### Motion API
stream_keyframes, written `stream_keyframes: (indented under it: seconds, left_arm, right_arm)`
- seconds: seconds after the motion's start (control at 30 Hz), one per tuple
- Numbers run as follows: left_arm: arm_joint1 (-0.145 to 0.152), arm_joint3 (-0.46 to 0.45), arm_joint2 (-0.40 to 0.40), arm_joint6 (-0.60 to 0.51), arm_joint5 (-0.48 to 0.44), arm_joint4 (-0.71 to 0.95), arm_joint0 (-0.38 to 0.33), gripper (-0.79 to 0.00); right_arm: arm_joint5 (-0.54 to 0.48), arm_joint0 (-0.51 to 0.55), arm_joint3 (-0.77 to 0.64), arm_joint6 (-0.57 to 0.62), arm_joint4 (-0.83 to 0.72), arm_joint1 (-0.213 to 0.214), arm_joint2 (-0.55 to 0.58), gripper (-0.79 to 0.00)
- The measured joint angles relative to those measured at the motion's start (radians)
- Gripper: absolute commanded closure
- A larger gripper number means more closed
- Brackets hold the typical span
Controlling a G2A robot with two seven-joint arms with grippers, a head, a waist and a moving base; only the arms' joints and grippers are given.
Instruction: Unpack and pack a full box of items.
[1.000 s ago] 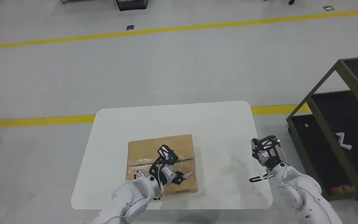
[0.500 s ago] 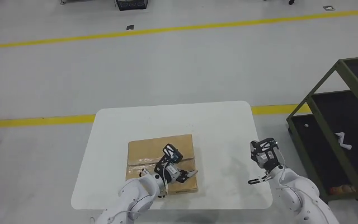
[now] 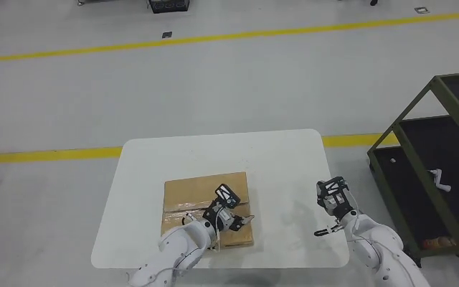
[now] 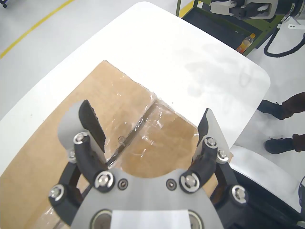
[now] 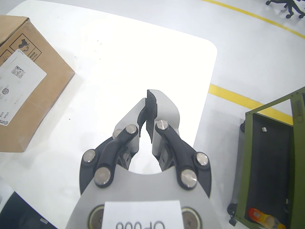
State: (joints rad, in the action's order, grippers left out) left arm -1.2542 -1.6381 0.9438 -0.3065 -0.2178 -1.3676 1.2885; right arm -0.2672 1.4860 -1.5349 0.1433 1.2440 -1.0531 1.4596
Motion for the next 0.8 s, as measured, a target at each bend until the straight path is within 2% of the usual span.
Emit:
stream_keyframes:
  seconds: [0.3, 0.8]
  left_arm:
    - [-0.028, 0.051, -0.057, -0.041, 0.103, -0.021, -0.056, -0.785]
    - [-0.048, 0.073, -0.075, -0.089, 0.159, -0.046, -0.078, -0.785]
  right_arm:
    - [0.018, 0.001, -0.002, -0.006, 0.032, -0.005, -0.016, 0.000]
    - [0.033, 0.025, -0.023, -0.007, 0.038, -0.009, 0.000, 0.000]
